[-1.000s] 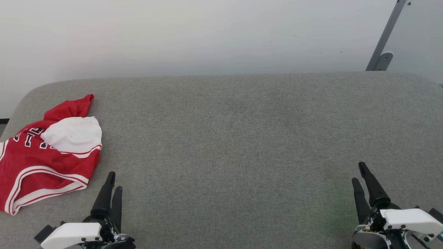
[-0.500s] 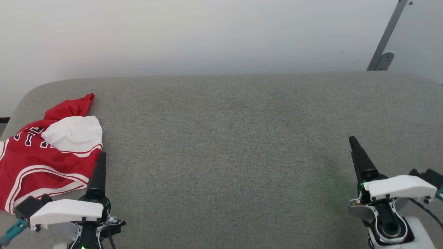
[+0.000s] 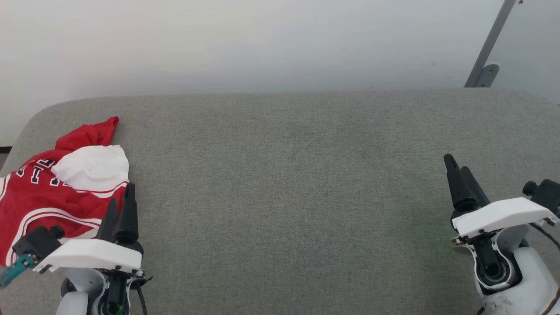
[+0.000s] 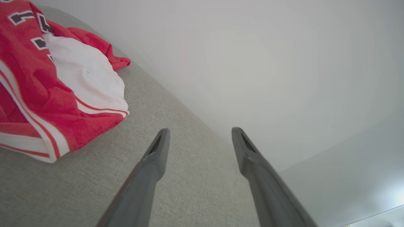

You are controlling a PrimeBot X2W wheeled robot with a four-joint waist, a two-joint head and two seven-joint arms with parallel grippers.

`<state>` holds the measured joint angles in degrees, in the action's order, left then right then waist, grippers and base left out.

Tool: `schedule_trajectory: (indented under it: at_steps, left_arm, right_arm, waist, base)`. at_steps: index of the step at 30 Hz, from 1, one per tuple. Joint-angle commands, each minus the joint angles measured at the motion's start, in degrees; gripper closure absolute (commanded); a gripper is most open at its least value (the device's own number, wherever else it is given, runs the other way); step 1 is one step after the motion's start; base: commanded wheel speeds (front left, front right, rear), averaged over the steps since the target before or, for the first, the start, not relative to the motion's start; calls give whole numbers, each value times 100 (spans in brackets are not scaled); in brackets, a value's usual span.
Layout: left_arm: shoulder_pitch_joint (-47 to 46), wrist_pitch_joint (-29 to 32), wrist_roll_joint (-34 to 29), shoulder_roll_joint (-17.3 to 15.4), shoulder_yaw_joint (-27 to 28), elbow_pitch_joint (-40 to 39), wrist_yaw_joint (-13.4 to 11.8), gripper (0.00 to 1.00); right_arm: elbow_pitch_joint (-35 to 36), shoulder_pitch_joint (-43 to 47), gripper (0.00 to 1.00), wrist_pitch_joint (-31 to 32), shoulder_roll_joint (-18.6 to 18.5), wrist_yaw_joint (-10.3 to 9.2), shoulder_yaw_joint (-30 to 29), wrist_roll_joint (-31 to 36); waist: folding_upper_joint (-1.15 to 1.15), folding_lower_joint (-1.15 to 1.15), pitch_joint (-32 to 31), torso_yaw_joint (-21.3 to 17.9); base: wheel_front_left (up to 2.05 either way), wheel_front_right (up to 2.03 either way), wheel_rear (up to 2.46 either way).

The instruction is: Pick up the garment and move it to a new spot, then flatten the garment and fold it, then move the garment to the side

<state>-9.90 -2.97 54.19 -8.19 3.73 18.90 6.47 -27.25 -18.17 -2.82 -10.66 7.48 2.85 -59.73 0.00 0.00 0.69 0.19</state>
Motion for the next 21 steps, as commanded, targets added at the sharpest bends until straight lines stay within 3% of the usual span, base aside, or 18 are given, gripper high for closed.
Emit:
schedule_trajectory:
  at_steps: [1, 7, 21]
  left_arm:
    - [-202, -69, -318, -100, -38, -61, -29, 0]
    - [-276, -201, -1012, -210, -154, -81, -43, 0]
    - [-339, -432, -2020, -383, -326, -77, -118, 0]
  right_arm:
    - [70, -206, 0, -83, -38, 1, -39, 372]
    - [93, -301, 0, -220, -23, 1, -120, 1479]
    - [-160, -497, 0, -446, 2, 1, -208, 3062]
  waist:
    - [0, 0, 5, -2]
    - [0, 0, 15, -4]
    - [0, 0, 58, -9]
  base:
    - [0, 0, 0]
    - [0, 0, 0]
    - [0, 0, 0]
